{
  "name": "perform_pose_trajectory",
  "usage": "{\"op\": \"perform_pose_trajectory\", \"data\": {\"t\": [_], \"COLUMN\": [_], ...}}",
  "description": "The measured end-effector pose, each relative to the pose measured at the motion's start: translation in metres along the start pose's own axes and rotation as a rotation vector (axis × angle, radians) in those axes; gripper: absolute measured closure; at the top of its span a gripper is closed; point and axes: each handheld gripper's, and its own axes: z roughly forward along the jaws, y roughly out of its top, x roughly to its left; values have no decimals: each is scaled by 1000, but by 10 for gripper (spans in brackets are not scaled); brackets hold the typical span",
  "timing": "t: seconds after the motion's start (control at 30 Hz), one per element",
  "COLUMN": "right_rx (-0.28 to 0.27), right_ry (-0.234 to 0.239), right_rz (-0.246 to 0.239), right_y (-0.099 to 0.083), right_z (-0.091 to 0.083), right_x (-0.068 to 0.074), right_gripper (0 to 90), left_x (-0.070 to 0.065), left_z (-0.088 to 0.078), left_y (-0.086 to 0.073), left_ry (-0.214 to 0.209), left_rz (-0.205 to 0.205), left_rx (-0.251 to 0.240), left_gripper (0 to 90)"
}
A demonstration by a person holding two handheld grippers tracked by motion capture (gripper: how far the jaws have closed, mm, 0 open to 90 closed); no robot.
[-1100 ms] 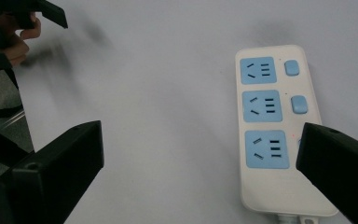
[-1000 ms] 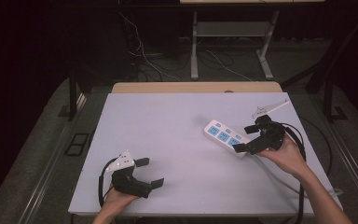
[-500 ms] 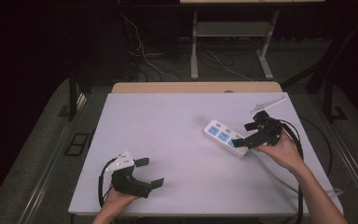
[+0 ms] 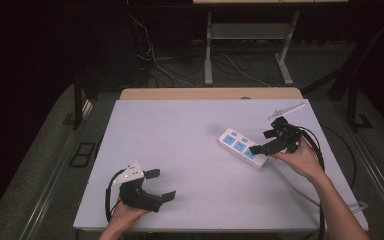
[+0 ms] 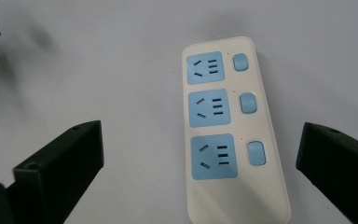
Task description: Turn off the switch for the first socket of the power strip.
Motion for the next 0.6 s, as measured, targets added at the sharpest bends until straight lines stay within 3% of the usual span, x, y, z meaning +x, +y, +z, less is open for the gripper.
{"op": "perform_pose_trajectory", "data": {"t": [0.3,0.37,0.4,0.47,0.6], "right_rx": [10,16,15,15,5], "right_ry": [-53,-43,-38,-50,-62], "right_rz": [19,22,18,23,28], "right_y": [1,0,0,0,-1], "right_z": [10,11,11,12,11], "right_x": [-8,-11,-13,-15,-21], "right_gripper": [26,165,188,320,500], "left_x": [0,0,0,0,0], "left_z": [0,0,0,0,-1], "left_y": [0,0,0,0,0], "left_ry": [-1,-2,-2,-3,-4], "left_rz": [3,4,4,3,6], "left_rx": [-1,-1,-1,-1,-3], "left_gripper": [0,0,0,0,0]}}
